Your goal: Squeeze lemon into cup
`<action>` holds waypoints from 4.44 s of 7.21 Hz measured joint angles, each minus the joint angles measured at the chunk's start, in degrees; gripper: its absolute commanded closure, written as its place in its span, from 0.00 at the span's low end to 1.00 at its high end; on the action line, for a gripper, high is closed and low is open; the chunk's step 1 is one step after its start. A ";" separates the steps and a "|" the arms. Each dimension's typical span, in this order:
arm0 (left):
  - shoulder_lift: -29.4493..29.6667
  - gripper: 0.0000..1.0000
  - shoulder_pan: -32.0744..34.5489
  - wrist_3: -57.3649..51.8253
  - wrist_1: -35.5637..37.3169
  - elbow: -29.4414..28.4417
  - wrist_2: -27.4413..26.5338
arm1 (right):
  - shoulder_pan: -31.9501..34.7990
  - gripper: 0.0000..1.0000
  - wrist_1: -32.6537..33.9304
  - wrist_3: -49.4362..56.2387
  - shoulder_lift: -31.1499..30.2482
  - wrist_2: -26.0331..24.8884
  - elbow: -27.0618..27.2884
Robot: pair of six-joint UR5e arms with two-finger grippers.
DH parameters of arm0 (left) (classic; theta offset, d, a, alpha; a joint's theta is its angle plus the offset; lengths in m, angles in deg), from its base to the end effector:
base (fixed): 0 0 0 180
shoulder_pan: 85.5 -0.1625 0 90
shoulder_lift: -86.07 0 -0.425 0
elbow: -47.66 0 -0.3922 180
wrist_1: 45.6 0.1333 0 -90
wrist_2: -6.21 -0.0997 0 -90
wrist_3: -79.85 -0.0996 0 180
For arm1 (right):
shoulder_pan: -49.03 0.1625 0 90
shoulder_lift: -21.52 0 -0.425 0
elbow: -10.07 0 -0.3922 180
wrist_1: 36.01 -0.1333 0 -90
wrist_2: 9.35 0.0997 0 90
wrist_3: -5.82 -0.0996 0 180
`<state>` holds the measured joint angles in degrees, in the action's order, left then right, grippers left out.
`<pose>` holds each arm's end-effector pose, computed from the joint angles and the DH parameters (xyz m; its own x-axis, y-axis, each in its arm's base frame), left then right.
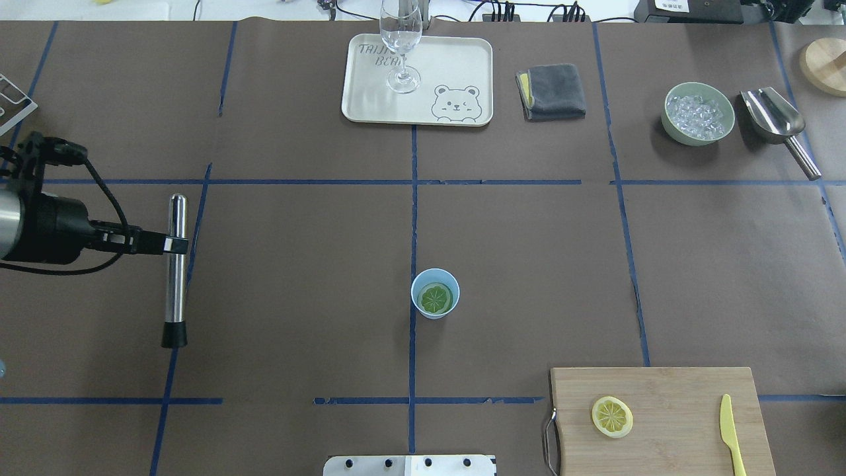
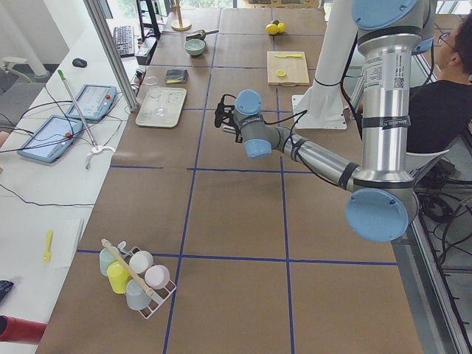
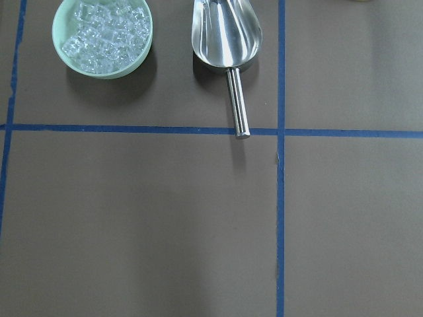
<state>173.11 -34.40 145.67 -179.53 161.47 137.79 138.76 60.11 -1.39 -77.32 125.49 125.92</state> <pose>0.2331 -0.3959 0.3889 0.3281 0.0813 -0.9411 0.0775 0.9906 0.1126 0.0611 -0.4213 0.5182 0.7034 -0.0122 0.7107 -0.0843 0.9914 0.1005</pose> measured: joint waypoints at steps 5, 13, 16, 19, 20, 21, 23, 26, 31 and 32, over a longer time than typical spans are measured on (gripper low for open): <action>0.02 1.00 0.59 -23.77 22.25 -7.06 -2.15 | 0.00 0.00 0.06 0.00 -1.16 0.07 -0.66; 11.16 1.00 0.27 -16.94 31.21 -17.13 -5.54 | 0.00 0.00 0.03 0.00 -1.29 0.07 -0.37; 10.91 1.00 0.05 -16.99 30.65 -17.40 -5.63 | 0.02 0.00 0.03 0.00 -1.34 0.09 -0.25; 10.79 0.00 -1.42 -16.84 30.57 -18.27 -5.93 | 0.38 0.00 0.01 0.00 -1.22 0.23 -0.05; 10.80 0.00 -1.73 -16.61 30.49 -18.46 -6.27 | 0.52 0.00 -0.03 0.00 -1.19 0.24 -0.05; 10.81 0.00 -1.85 -16.42 30.34 -18.41 -6.98 | 0.57 0.00 -0.03 0.00 -1.18 0.24 -0.09; 11.02 0.00 -1.71 -16.15 30.27 -17.53 -7.77 | 0.76 0.00 0.20 0.00 -1.35 0.27 -0.41; 13.14 0.00 3.82 -17.64 30.32 -13.77 -7.89 | 1.03 0.00 0.03 -0.25 -1.84 -0.23 -2.97; 8.46 0.00 20.23 -41.06 31.58 -13.32 -5.21 | 0.81 0.00 -15.85 -0.64 0.05 -0.21 -19.35; 6.09 0.00 23.62 -46.78 31.62 -14.71 -2.37 | 0.85 0.00 -17.69 -0.72 0.03 -0.15 -20.59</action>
<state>179.20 -10.78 98.89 -147.92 146.76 135.42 139.61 42.42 -2.12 -77.29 125.34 105.32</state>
